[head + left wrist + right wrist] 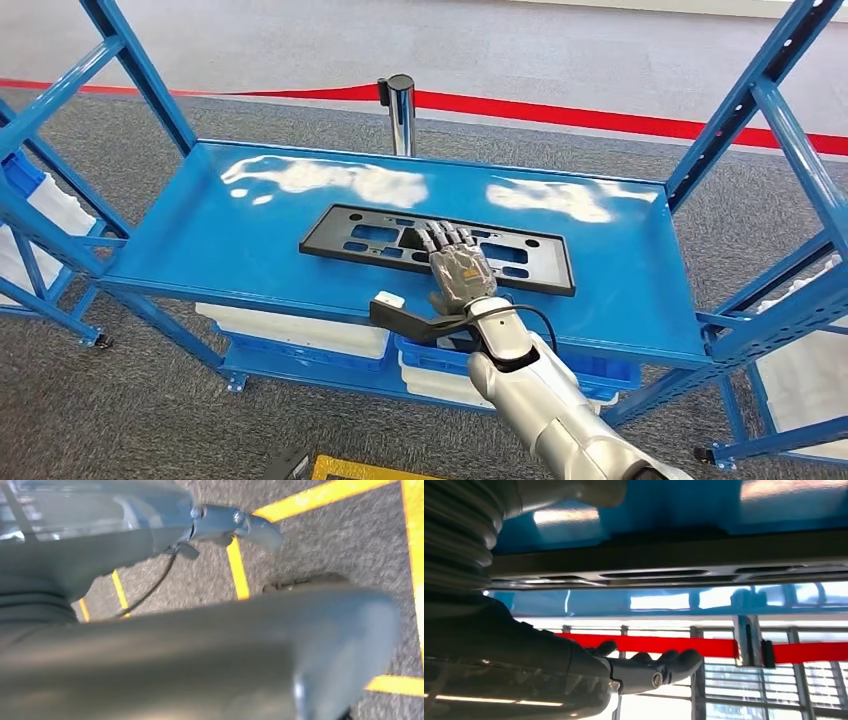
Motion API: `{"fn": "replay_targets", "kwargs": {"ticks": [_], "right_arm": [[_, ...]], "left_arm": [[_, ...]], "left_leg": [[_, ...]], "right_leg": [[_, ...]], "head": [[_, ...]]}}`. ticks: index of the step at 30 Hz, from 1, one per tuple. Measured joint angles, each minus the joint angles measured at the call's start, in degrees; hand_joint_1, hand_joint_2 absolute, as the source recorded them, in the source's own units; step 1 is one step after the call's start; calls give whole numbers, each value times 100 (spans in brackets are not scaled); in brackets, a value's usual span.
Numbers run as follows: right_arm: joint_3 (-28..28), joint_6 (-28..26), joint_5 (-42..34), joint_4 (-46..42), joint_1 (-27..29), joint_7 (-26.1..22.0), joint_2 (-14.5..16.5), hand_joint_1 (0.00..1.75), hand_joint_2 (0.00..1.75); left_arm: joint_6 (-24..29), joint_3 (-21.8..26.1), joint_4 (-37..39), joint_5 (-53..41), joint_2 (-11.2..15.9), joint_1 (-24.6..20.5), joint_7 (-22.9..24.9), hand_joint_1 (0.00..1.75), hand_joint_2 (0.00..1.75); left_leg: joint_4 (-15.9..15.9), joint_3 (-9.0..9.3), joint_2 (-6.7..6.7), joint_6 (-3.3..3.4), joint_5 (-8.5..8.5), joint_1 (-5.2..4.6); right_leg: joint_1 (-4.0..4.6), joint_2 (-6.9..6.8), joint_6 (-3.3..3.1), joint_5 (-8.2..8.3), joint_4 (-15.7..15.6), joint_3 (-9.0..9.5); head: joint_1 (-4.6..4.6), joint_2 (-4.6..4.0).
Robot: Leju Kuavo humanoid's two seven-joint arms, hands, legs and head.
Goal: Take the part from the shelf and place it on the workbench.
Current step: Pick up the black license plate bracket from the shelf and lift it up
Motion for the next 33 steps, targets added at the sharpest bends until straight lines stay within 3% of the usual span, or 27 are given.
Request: {"fn": "replay_targets", "kwargs": {"ticks": [2, 3, 4, 5, 7, 9, 13, 15, 17, 18, 19, 20, 23, 25, 28, 30, 32, 33], "right_arm": [[14, 10, -12, 119, 6, 29, 0, 46, 175], [21, 13, -16, 171, 18, 39, -1, 48, 175], [28, 15, -20, 216, 29, 48, -2, 50, 175], [32, 16, -21, 250, 35, 54, -2, 50, 175], [36, 16, -27, 301, 30, 66, -3, 48, 175], [39, 16, -35, 348, 20, 73, -5, 47, 175], [51, 11, -44, 416, 4, 78, -7, 45, 175], [56, 8, -47, 441, -13, 79, -7, 44, 175], [59, 6, -49, 469, -14, 75, -12, 45, 175], [61, 4, -50, 483, -10, 72, -14, 45, 175], [62, 2, -51, 494, -9, 70, -16, 45, 175], [62, -1, -51, 502, -13, 67, -18, 45, 175], [63, -5, -52, 512, -44, 64, -16, 46, 175], [63, -6, -54, 519, -56, 63, -16, 46, 175], [63, -8, -57, 535, -66, 62, -14, 50, 175], [63, -8, -66, 546, -79, 64, -6, 96, 175], [63, -9, -77, 559, -76, 64, -5, 146, 175], [63, -11, -81, 564, -72, 63, -6, 156, 175]], "left_arm": [[0, 1, 0, 2, 0, 7, 8, 0, 0], [0, 2, 0, 1, 0, 15, 13, 0, 0], [0, 2, 0, 1, 0, 21, 17, 0, 0], [0, 2, 0, 0, 1, 23, 20, 0, 0], [0, 1, 1, 0, 3, 21, 20, 0, 0], [-7, -2, 2, -1, 3, 21, 21, 0, 0], [-29, -4, 1, 2, 2, 28, 20, 0, 0], [-29, -5, -2, 4, 2, 20, 17, 0, 0], [-31, -5, -2, 13, 2, 26, 16, 0, 0], [-32, -5, -2, 17, 2, 31, 16, 0, 0], [-33, -5, -1, 21, 2, 33, 16, 0, 0], [-34, -6, -1, 24, 2, 32, 16, 0, 0], [-38, -13, -1, 28, -6, 27, 10, 0, 0], [-39, -21, 1, 28, -15, 28, 5, 0, 0], [-40, -31, 1, 29, -20, 27, 4, 0, 0], [-43, -33, 0, 33, -21, 26, 2, 0, 0], [-46, -33, 0, 39, -22, 36, 1, 0, 0], [-51, -33, 0, 42, -22, 42, 1, 0, 0]], "left_leg": [[797, -379, -3, -2, -331, -22], [1010, -490, -3, -3, -367, -29], [992, -494, -2, -2, -289, -29], [734, -383, 0, -1, -112, -26], [-94, -5, 2, -1, 275, -13], [-556, 194, -8, 23, 423, -9], [-587, 193, -19, 122, 425, -14], [-594, 198, -7, 160, 429, 10], [-592, 197, 10, 176, 423, 17], [-592, 198, 16, 178, 421, 20], [-591, 201, 17, 179, 419, 23], [-591, 207, 14, 178, 417, 26], [-601, 225, -7, 155, 408, 30], [-616, 223, -13, 106, 407, 33], [-611, 229, -6, 18, 375, 35], [-205, 61, 3, 1, 121, 15], [600, -307, 5, 2, -254, -7], [923, -460, 4, -1, -355, -13]], "right_leg": [[10, -2, -25, -11, 6, 10], [15, 0, -31, -18, 12, 10], [18, 7, -33, -24, 22, 12], [17, 15, -31, -35, 34, 16], [28, 30, 4, -70, 78, 20], [55, 36, 46, -102, 124, 2], [45, 29, 97, -188, 227, -44], [16, 22, 159, -471, 706, -262], [-27, 18, 208, -808, 1508, -656], [-45, 16, 220, -871, 1779, -799], [-56, 14, 224, -824, 1841, -846], [-62, 13, 221, -672, 1660, -774], [-32, 10, 162, -128, 461, -211], [9, 9, 125, -70, 133, -60], [-7, 13, 82, -47, 61, -26], [-42, 7, 40, -20, 6, 12], [-33, 2, 16, -26, 5, 21], [-31, 2, 12, -29, 7, 24]], "head": [[-48, 0], [-55, 0], [-64, 0], [-77, 0], [-125, 0], [-142, 0], [-71, 0], [-21, 0], [22, 0], [25, 0], [27, 0], [29, 0], [32, 0], [33, 0], [34, 0], [1, 0], [-46, 0], [-63, 0]]}}
